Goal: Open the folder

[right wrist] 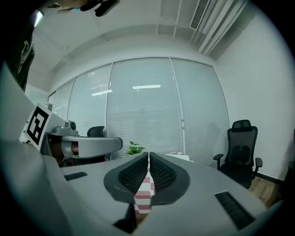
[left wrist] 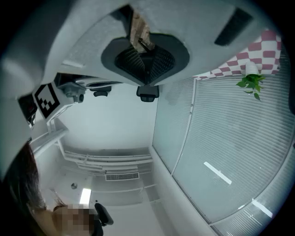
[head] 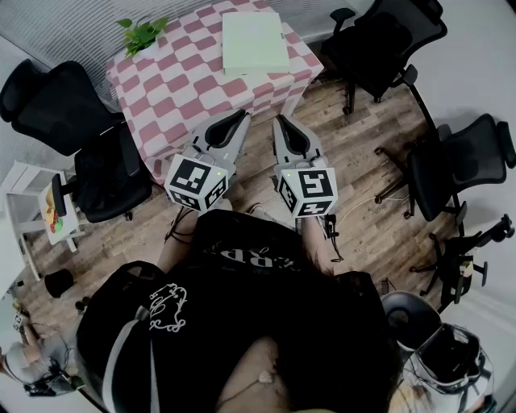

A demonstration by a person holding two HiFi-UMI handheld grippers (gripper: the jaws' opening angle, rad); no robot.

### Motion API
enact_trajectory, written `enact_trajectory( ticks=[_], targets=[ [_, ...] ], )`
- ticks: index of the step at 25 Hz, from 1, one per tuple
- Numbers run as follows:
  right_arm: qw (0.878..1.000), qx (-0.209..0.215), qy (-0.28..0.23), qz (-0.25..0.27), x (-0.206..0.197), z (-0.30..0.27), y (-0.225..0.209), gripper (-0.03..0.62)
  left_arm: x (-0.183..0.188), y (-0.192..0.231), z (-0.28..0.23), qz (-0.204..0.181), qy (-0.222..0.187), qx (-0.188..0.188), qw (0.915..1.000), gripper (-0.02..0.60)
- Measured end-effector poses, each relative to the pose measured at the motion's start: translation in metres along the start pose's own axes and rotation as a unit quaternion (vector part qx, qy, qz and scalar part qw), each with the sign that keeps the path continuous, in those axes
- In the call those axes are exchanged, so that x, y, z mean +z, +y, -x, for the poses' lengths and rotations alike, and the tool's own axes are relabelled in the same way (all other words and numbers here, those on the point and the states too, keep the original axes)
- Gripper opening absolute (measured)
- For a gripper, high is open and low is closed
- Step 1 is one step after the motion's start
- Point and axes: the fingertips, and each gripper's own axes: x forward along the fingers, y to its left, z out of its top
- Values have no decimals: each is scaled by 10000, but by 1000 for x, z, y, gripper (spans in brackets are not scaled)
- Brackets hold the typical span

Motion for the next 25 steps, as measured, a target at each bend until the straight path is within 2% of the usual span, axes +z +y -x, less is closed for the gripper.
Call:
enact_trajectory(
  ticks=[7,17,25],
  targets=[
    [10000,52,-36,-4,-2,6,-12,21,1,-11,-9,-13,-31,44,10000,37],
    [9993,339,81,127,-19,19,-17,21,-12,-35,-14,47,79,87,9999,37],
    [9991,417,91,-18,-24,14,-27,21,-15,-28,-20,72,167,228,9996,37]
  ],
)
